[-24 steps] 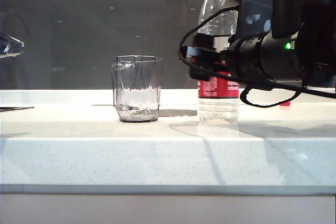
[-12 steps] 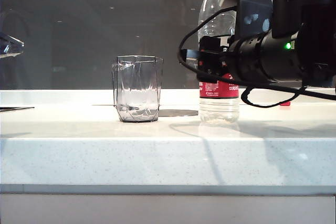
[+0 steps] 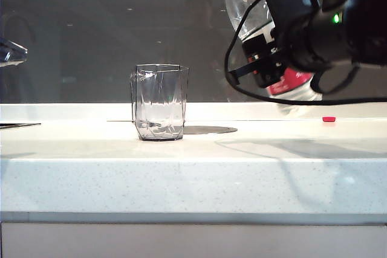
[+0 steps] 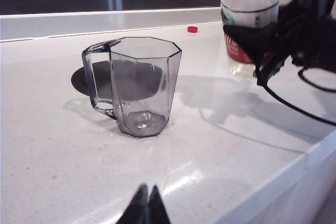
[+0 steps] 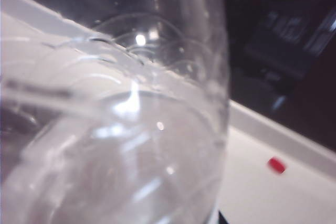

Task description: Pick up the mineral water bottle on the table and pour water into the mug until it's half full.

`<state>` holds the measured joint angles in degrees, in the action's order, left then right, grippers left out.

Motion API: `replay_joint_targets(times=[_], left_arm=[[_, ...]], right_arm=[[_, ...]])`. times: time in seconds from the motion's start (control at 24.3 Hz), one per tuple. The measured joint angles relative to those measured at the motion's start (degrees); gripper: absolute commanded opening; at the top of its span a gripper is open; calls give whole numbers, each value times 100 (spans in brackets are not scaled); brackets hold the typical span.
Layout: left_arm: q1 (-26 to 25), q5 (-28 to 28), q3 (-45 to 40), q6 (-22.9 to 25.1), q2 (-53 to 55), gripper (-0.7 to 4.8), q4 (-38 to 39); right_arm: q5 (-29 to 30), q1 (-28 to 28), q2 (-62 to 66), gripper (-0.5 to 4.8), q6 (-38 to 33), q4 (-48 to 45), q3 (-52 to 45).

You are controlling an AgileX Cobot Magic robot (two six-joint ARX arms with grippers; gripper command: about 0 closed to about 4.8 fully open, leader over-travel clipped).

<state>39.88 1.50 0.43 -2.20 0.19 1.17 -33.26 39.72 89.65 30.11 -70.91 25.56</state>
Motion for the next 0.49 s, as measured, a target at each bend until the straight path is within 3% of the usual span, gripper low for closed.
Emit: replay_joint_targets(times=[0.21, 0.29, 0.49], left_arm=[[-271, -2, 0, 0, 0, -4, 0], [-468, 2, 0, 0, -2, -4, 0], [-481, 2, 0, 0, 0, -4, 0]], right_arm=[[26, 17, -175, 220, 785, 951, 490], [44, 15, -157, 220, 1445, 1668, 848], [28, 13, -151, 219, 2109, 1902, 997]])
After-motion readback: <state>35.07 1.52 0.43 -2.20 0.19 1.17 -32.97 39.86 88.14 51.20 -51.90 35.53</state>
